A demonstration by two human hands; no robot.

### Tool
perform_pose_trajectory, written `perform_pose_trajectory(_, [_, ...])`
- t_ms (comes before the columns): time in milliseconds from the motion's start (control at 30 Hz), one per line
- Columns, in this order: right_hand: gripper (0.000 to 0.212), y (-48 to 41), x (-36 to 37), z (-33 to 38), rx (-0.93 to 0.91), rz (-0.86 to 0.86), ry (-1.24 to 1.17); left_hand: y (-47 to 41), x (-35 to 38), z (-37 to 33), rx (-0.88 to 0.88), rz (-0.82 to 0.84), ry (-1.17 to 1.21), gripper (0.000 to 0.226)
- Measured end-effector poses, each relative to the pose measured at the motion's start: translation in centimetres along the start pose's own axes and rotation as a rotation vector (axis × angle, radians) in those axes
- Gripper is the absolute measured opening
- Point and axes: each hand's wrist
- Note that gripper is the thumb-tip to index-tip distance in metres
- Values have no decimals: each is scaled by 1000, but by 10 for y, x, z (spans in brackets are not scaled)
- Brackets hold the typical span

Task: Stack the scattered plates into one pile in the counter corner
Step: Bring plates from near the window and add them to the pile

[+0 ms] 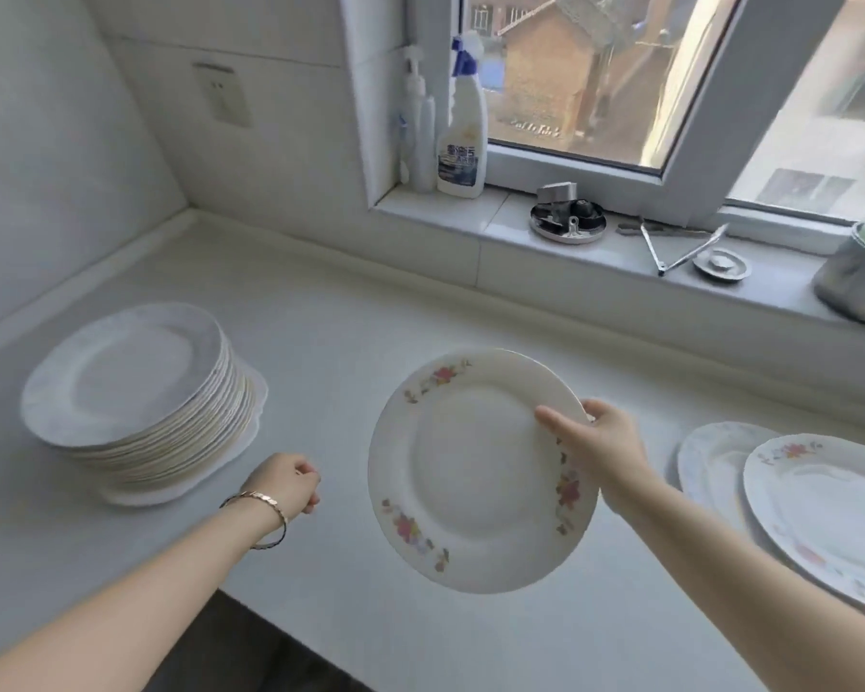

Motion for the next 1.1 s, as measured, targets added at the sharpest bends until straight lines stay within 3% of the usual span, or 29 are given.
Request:
perform_pose_trajectory(200, [13,-6,148,15,68,-3,-189,-33,-82,102,-76,-109,57,34])
perform_pose_trajectory(500, [21,-11,329,25,163,17,-216,-75,-169,219,-165,-104,-13,32])
perform_pose_trajectory(700, [28,-14,380,15,203,-41,-181,-89,-187,241,-167,-92,-16,28])
perform_pose_trajectory(900, [21,-16,410,9,24,-124,-22,-99,-192,252,-169,-68,17,27])
perform_pose_trajectory(1100, [35,-20,438,2,46,-95,-43,-108,-202,256,-177,-64,9,26])
Point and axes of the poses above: each hand's wrist, its own y-axis away from the middle knuckle, its own x-axis out of the palm, z = x × y, and after that the axes turned 10 degrees about -y, right-handed
